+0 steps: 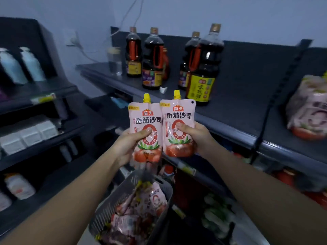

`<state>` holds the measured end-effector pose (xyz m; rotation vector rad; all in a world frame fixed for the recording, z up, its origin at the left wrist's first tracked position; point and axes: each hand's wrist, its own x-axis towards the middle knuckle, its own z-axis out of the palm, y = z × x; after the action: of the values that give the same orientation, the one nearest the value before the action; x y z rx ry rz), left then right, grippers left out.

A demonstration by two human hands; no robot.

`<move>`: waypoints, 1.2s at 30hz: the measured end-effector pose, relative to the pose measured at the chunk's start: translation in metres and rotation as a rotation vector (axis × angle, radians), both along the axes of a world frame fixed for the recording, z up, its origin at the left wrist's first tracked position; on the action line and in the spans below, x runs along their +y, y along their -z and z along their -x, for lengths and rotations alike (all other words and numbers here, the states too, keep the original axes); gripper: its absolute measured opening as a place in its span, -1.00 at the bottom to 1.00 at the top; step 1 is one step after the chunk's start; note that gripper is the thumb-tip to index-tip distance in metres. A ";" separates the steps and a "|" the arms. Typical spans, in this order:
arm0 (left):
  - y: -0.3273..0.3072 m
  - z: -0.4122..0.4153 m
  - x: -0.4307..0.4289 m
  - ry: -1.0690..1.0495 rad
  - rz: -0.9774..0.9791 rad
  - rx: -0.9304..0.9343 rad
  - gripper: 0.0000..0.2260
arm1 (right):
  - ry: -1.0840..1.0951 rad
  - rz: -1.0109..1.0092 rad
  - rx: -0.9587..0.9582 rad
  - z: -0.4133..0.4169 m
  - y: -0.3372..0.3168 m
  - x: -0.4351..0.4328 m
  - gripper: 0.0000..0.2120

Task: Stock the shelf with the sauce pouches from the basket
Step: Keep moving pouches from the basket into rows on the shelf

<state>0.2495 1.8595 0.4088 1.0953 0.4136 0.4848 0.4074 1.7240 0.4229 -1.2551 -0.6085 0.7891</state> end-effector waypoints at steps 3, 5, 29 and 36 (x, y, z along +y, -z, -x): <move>-0.015 -0.026 -0.030 0.122 -0.022 -0.023 -0.68 | 0.092 -0.005 -0.047 -0.012 -0.018 -0.050 -0.83; -0.025 -0.046 -0.053 0.196 -0.042 -0.037 -0.62 | 0.166 -0.006 -0.079 -0.019 -0.029 -0.084 -0.83; -0.089 -0.273 -0.359 0.615 -0.179 -0.097 -0.80 | 0.703 -0.017 -0.174 -0.133 -0.083 -0.433 -0.81; -0.091 -0.335 -0.415 0.592 -0.213 -0.098 -0.77 | 0.723 -0.031 -0.149 -0.193 -0.080 -0.495 -0.80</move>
<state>0.5850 1.4442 0.4997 1.3272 -0.0604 0.0549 0.6000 1.2290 0.5028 -1.3832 -0.2428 0.0849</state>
